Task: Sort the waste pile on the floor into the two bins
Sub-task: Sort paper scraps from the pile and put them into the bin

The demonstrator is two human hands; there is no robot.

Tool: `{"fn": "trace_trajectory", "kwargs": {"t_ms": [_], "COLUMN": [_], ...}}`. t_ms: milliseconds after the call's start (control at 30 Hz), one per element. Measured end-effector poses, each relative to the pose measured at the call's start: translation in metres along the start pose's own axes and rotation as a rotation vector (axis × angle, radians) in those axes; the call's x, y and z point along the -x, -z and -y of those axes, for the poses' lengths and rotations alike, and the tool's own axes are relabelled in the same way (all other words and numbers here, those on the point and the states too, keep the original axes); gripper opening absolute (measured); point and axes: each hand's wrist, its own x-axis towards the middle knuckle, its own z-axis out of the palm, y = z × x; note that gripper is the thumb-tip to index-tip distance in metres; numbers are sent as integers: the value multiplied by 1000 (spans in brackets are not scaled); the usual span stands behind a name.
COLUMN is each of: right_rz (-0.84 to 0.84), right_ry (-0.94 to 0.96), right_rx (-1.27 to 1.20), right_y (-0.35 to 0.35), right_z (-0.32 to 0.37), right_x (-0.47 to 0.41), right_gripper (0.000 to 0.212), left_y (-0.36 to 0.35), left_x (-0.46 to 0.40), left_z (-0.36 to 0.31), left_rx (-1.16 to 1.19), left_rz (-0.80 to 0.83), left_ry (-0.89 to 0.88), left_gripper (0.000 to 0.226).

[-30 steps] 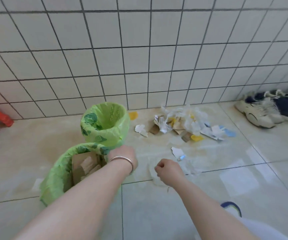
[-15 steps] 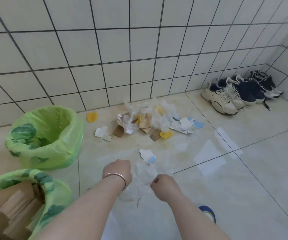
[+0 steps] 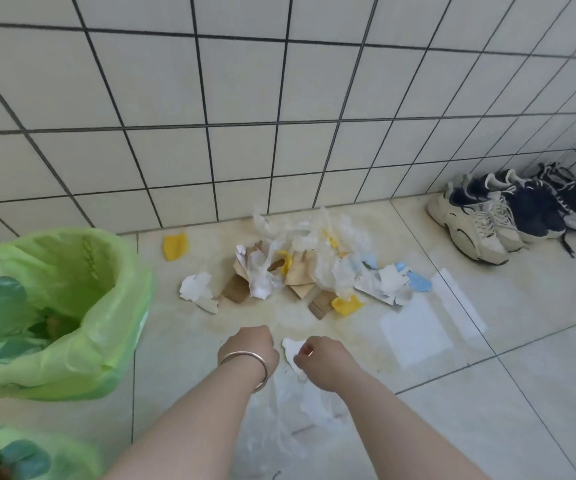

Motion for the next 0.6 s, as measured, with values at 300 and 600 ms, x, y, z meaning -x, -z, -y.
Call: {"fn": "trace_trajectory", "kwargs": {"t_ms": [300,600], "right_rz": [14,24], "right_ry": [-92,9], "right_rx": [12,-2], "right_y": [-4,40], "right_z": [-32,-13], "right_x": [-39,-106], "right_gripper": [28,29], "left_y": [-14,-22], "left_x": [-32,-81], "left_z": [-19,-28], "left_rx": [-15,-271], "left_rz": [25,120], "left_ry": [-63,-145], "left_gripper": [34,34]}}
